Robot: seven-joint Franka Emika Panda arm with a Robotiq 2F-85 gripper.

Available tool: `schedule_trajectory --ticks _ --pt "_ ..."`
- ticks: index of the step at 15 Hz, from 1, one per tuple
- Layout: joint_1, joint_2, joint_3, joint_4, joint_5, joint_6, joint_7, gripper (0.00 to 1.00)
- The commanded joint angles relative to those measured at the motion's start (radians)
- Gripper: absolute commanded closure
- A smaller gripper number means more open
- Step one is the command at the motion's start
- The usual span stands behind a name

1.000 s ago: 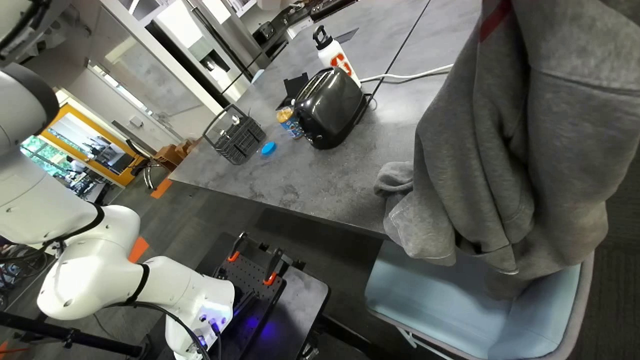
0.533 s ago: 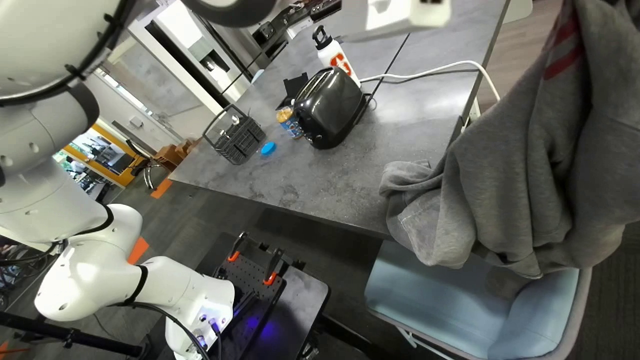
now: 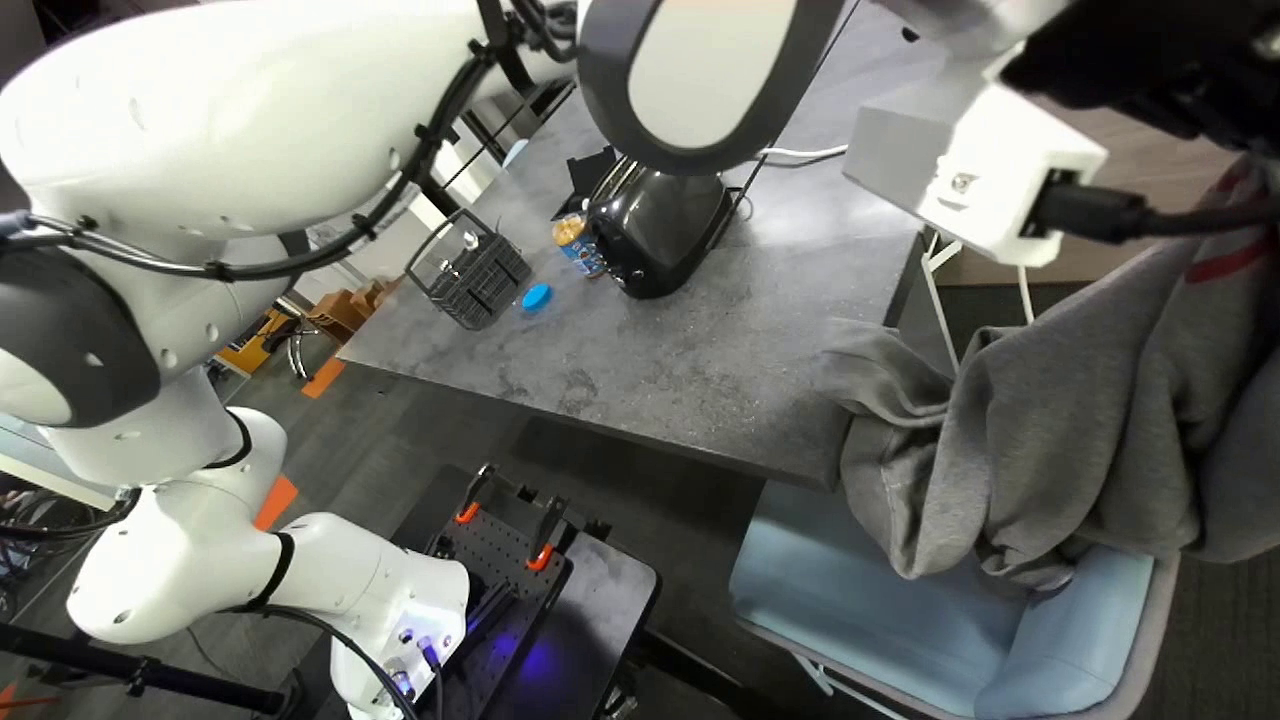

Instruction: Remove the fleece from the table and put on the blue chair

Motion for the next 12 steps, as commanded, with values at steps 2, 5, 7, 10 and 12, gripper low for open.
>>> schedule_trajectory --ticks 2,5,7,10,12 --pt "0.001 0.113 -0.004 0.134 -0.025 -0.041 0.078 0.61" --pt "0.008 0.140 -0.003 0.149 -0.030 -0.038 0.071 0.39" --pt "0.016 0.139 -0.003 0.139 -0.032 -0.032 0.064 0.24" --pt "0.032 0.088 0.018 0.049 -0.036 -0.040 -0.003 0.01" --pt "0.046 0.029 0.046 -0.053 -0.036 -0.071 -0.098 0.00"
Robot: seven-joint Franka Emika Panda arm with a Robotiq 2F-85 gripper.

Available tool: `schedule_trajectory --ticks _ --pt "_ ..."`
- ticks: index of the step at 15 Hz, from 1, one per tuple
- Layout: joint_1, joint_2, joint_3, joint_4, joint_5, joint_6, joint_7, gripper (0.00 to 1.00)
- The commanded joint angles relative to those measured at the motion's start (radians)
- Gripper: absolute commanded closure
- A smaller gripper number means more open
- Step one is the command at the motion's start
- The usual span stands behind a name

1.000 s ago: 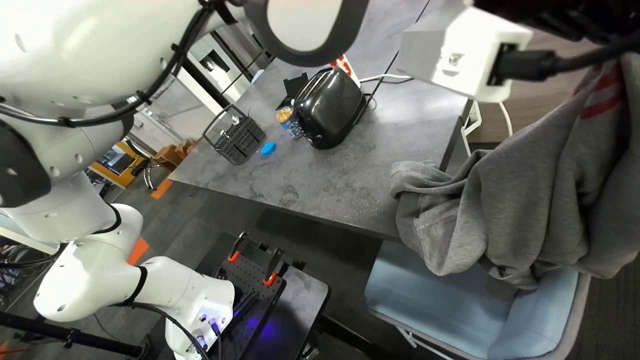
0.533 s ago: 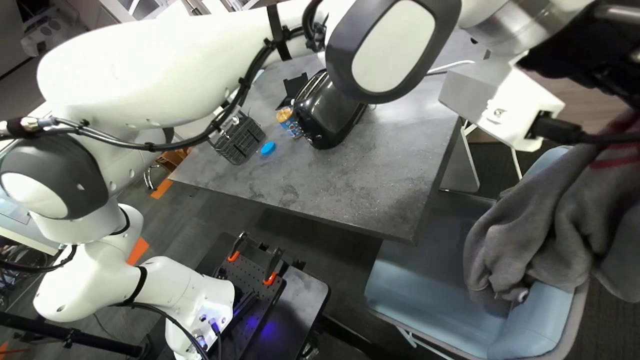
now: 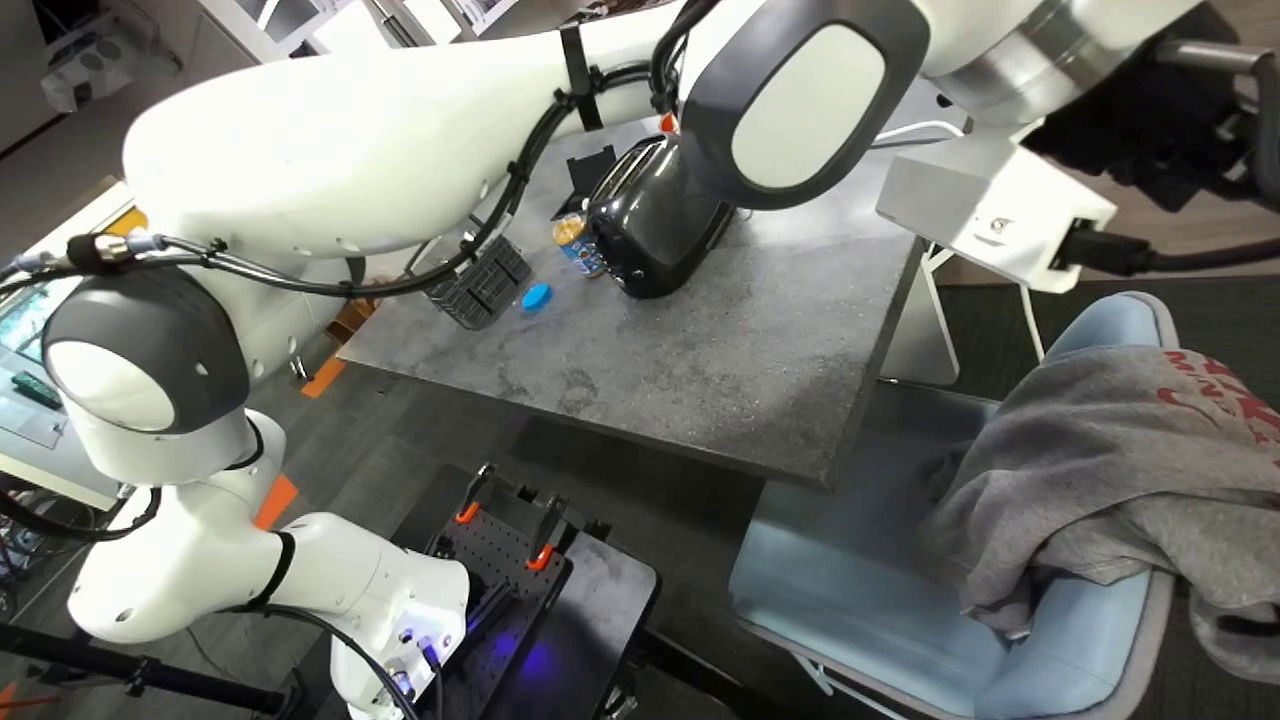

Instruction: Remove the fleece from the table and put on the blue chair

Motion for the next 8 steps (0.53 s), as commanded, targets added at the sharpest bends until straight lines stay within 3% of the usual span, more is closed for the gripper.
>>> schedule_trajectory --ticks 1,5,8 --pt "0.025 -0.142 0.047 -0.219 -0.009 -0.041 -0.144 0.00" --pt "0.020 -0.266 0.078 -0.381 -0.016 -0.125 -0.317 0.00" --pt "0.035 -0.383 0.056 -0.512 -0.054 -0.177 -0.396 0.00"
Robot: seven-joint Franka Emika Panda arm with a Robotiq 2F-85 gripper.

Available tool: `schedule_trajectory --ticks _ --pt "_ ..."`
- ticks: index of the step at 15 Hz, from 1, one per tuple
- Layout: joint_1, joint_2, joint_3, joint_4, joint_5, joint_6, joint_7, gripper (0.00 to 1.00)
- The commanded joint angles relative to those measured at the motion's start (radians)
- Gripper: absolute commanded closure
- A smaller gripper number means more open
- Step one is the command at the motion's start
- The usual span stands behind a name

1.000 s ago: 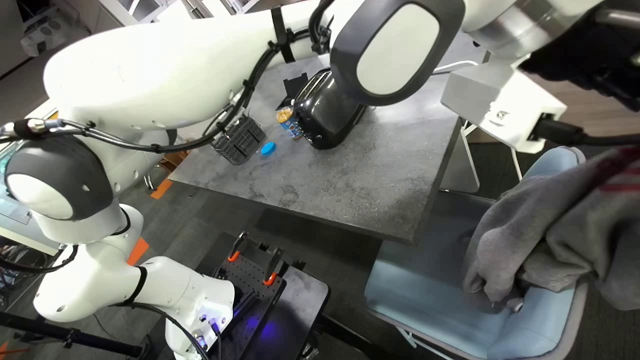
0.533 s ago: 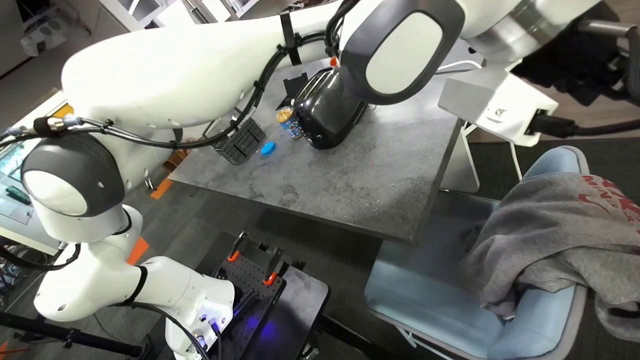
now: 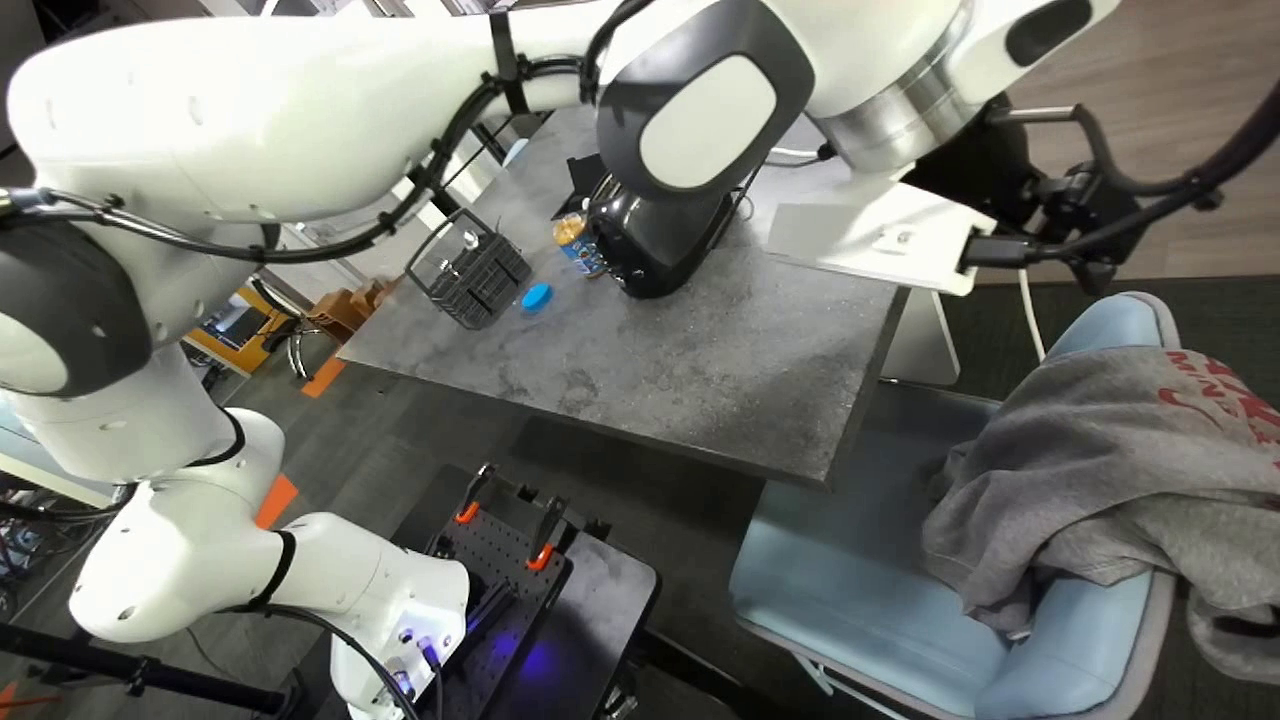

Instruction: Remove the fleece from the table and put on the blue chair

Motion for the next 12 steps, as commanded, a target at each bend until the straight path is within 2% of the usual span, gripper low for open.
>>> schedule_trajectory --ticks 1,5,12 --pt "0.014 -0.212 -0.011 -0.242 -0.054 -0.061 -0.096 0.00" --pt "0.043 -0.365 -0.010 -0.426 -0.082 -0.042 -0.137 0.00" --pt "0.185 -0.604 -0.067 -0.749 -0.147 0.061 -0.079 0.00"
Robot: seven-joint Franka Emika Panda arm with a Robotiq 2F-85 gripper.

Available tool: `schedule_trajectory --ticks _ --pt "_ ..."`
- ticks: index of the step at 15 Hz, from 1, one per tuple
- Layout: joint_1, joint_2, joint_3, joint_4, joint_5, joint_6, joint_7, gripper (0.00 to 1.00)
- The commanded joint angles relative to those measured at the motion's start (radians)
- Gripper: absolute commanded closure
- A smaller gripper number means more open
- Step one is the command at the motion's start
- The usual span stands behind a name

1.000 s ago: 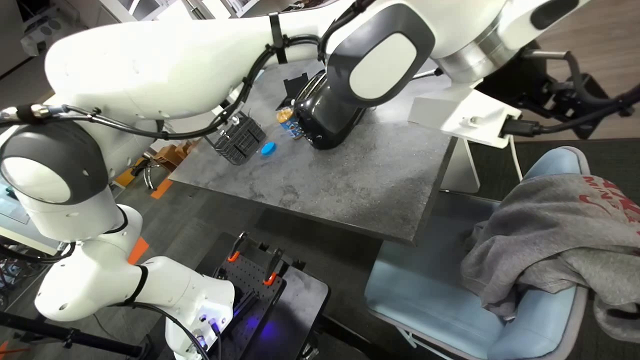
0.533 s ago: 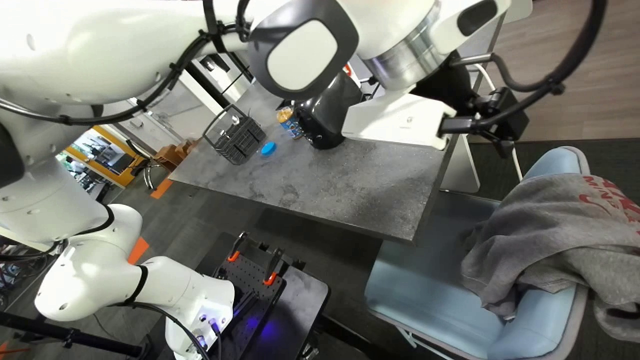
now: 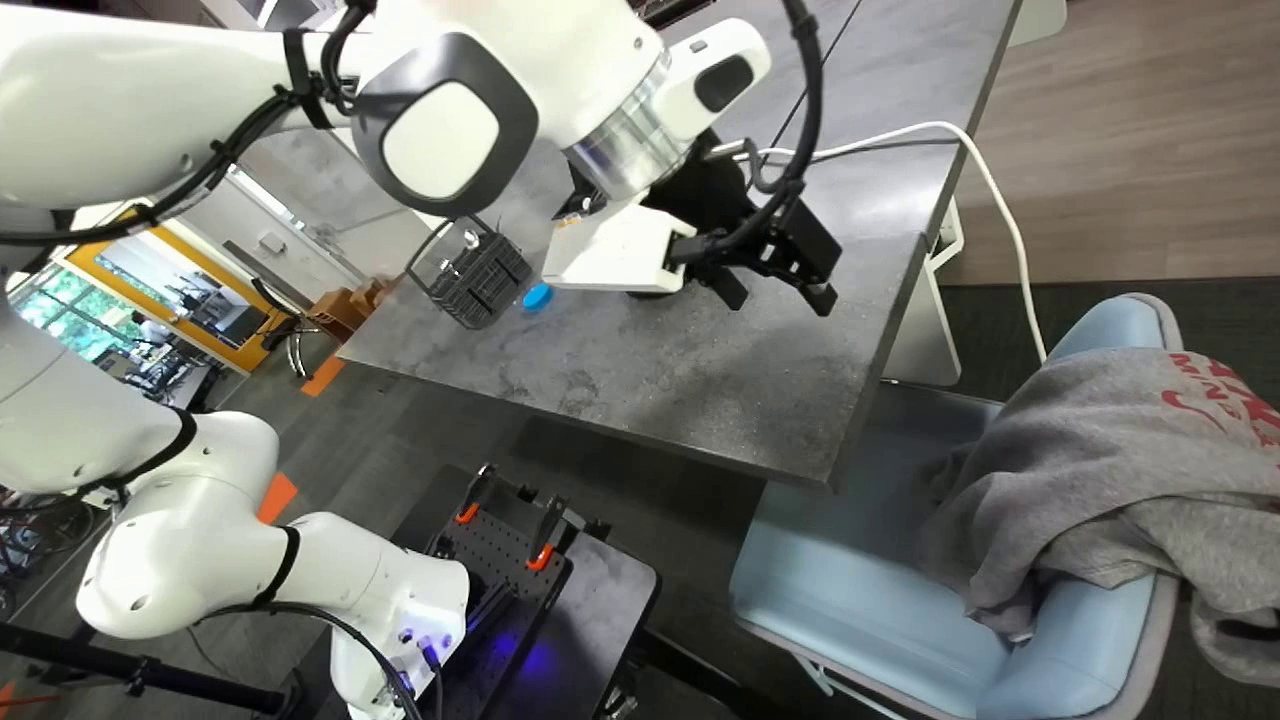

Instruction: Remove the fleece from the table and put on the blue chair

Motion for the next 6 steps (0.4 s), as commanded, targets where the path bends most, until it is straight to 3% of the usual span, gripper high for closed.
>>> schedule_trajectory --ticks 1,6 --pt "0.083 -0.153 -0.053 -0.197 -0.051 0.084 0.034 0.00" --pt "0.161 -0.241 -0.131 -0.296 -0.101 0.142 0.070 0.00"
